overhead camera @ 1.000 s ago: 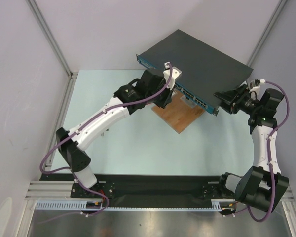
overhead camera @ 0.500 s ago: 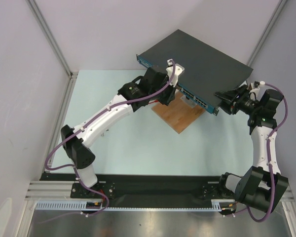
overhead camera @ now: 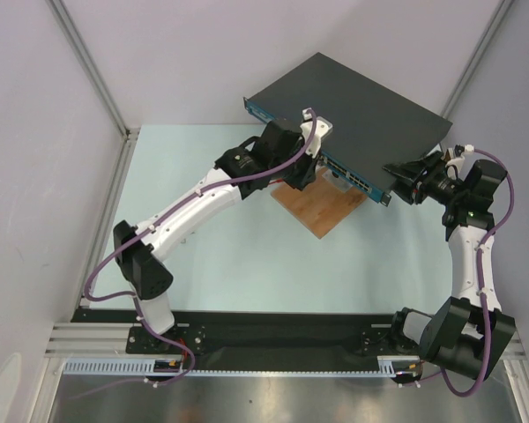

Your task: Insert the plug into the switch port

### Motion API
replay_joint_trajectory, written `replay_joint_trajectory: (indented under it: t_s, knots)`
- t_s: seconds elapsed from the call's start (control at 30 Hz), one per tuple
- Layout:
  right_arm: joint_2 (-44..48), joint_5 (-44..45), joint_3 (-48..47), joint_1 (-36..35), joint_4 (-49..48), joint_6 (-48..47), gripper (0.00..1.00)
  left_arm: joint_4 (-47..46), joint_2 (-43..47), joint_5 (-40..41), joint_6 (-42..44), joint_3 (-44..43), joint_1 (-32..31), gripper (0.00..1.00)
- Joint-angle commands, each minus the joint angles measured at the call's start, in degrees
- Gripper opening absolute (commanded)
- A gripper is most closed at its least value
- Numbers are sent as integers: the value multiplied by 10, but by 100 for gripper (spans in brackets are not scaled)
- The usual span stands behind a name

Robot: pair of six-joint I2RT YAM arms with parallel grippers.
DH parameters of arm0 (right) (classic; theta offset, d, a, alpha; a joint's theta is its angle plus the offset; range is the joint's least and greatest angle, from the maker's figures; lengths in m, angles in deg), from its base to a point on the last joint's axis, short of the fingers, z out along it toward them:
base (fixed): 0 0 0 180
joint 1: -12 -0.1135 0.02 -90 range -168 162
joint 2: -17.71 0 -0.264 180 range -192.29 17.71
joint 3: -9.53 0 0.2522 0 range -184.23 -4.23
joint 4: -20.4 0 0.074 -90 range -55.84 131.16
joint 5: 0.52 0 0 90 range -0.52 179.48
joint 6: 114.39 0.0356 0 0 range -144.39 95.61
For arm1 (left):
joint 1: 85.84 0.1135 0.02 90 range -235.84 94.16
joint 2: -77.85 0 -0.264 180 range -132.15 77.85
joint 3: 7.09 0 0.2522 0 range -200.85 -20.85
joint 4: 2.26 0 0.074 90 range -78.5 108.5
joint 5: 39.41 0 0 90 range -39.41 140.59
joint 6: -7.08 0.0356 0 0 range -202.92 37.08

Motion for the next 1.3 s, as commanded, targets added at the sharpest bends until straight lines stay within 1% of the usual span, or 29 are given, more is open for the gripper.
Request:
replay_joint_trajectory:
  t_s: [0.0, 0.27, 0.53, 0.7, 0.97, 1.27]
  knots:
    - [9, 33, -7, -12, -89, -75, 0, -20, 0, -5, -10, 0, 2, 0]
    - [8, 32, -7, -12, -86, -77, 0, -21, -12, 11, -16, -22, 18, 0]
    - [8, 32, -9, -12, -82, -79, 0, -21, -12, 5, -17, -29, 28, 0]
    - [6, 37, -10, -14, -84, -80, 0, -20, -4, -7, -19, -29, 27, 0]
    - [6, 44, -15, -22, -82, -82, 0, -25, 19, -14, -27, 12, 7, 0]
    - [5, 44, -16, -23, -74, -91, 0, -24, 23, -6, -22, 2, 5, 0]
